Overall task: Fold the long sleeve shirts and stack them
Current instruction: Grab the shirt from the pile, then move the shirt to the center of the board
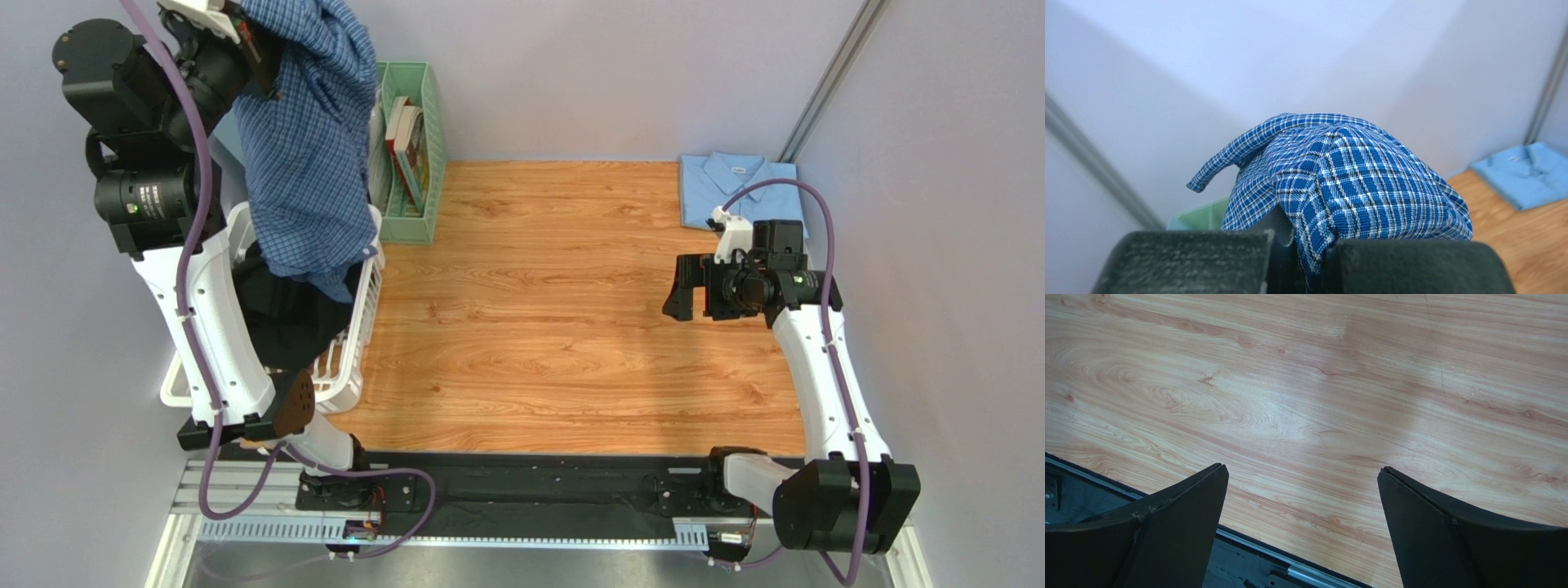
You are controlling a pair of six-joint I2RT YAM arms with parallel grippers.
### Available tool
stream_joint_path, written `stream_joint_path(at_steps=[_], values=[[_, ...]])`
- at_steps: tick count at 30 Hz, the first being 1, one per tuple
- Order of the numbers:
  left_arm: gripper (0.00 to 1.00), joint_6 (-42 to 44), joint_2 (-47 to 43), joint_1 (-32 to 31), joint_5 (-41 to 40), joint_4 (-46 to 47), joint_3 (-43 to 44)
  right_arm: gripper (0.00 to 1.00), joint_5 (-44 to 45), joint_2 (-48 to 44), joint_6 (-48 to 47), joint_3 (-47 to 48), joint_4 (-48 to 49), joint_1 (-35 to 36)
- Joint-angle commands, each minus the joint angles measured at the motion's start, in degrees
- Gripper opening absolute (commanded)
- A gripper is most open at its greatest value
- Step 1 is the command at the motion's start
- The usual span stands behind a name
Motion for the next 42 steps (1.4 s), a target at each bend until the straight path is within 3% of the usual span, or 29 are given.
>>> stream_joint_path(at_steps=[1, 5, 9, 14, 25, 30, 33, 36, 37, 42], values=[[0.0, -11.78, 1.04, -6.8, -0.27, 19.62, 0.34, 1.0, -0.88, 0.18, -0.22, 2.87, 0.45, 0.37], [0.0, -15.83, 2.87, -15.23, -4.75, 33.49, 1.56, 1.0, -0.44, 0.01, -0.22, 2.52, 0.8, 0.28], [0.0, -18.11, 7.01, -22.27, -8.35, 39.76, 6.13, 1.0, -0.08, -0.52, -0.22, 1.9, 1.15, 0.28], [0.0, -14.26, 12.19, -32.89, -13.8, 49.42, 11.05, 1.0, 0.44, -0.96, -0.22, 0.94, 1.68, 0.28], [0.0, 0.68, 18.78, -50.39, -17.15, 57.08, 11.33, 1.0, 1.85, -1.49, -0.31, 0.76, 1.94, 0.28], [0.0, 3.5, 19.41, -51.91, -19.16, 55.69, 10.54, 1.0, 2.46, -1.75, -0.74, 0.94, 1.59, 0.28], [0.0, 4.21, 14.59, -50.59, -18.12, 52.43, 1.61, 1.0, 3.34, -2.72, -1.36, 0.85, 1.42, 0.28], [0.0, 6.92, 6.25, -48.74, -13.91, 49.54, -14.65, 1.0, 4.4, -3.59, -2.94, 1.55, 0.1, -0.33], [0.0, 8.06, 2.14, -47.7, -11.72, 46.66, -22.35, 1.0, 3.88, -3.86, -3.46, 1.99, -0.77, -0.68], [0.0, 19.23, -7.3, -47.07, 5.57, 28.02, -41.99, 1.0, 2.38, -5.18, -6.19, 1.46, -1.31, -2.53]])
